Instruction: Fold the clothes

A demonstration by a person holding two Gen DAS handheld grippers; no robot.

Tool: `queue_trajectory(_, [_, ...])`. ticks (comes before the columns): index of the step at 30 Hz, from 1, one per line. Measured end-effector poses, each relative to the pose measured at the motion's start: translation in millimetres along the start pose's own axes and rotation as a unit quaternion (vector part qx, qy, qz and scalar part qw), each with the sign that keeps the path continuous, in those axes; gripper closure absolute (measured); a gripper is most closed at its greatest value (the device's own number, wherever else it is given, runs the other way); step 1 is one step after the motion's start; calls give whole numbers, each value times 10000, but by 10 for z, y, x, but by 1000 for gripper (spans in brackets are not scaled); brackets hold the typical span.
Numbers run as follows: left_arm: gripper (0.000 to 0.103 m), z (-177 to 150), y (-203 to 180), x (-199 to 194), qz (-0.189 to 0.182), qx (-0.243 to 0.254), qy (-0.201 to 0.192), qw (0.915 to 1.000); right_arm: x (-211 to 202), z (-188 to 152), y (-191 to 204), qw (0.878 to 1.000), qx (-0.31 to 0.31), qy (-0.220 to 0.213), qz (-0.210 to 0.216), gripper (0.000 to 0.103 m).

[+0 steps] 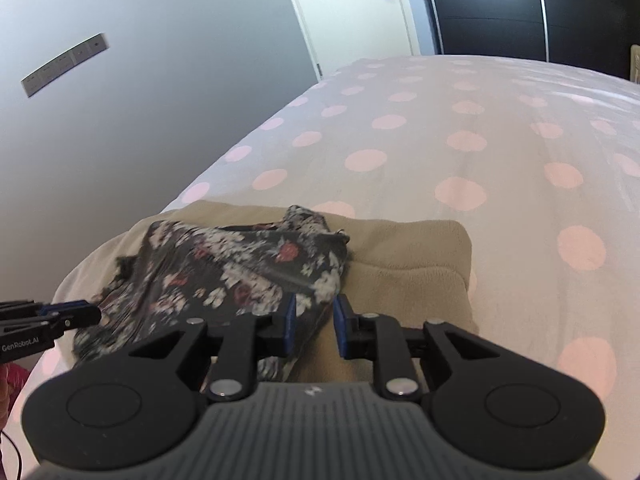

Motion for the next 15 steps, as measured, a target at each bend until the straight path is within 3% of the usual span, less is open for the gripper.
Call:
queue_trajectory(3, [85, 17, -172, -307, 88, 86, -69, 9999, -315, -90, 94, 9996, -274, -35, 7, 70])
queue_trajectory(9, [82, 83, -562, -1030, 235, 163, -184, 9994, -989, -309, 303, 9980, -631, -8, -75, 63])
queue_trajectory(12, [70, 95, -740, -1402, 273, 103, -352, 9990, -1358, -453, 422, 9967, -793, -46, -137, 60])
queue_trajectory(14, [56, 86, -841, -1661, 350, 19, -573, 9977, -1620, -554, 508, 9950, -973, -153, -175, 59])
queue_trajectory(15, [55, 76, -892, -1775, 370, -1, -652, 9972, -1750, -607, 553, 9936, -1094, -240, -174, 58])
Point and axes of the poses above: each gripper's, at about its wrist camera, not at the fingertips, and x roughly the way its jaws point, y to its left, z to its top, the point moved 5 cm from there along x, roughly the way its jaws point, and after that the axes turned 14 degrees about x, right-handed, at the moved point
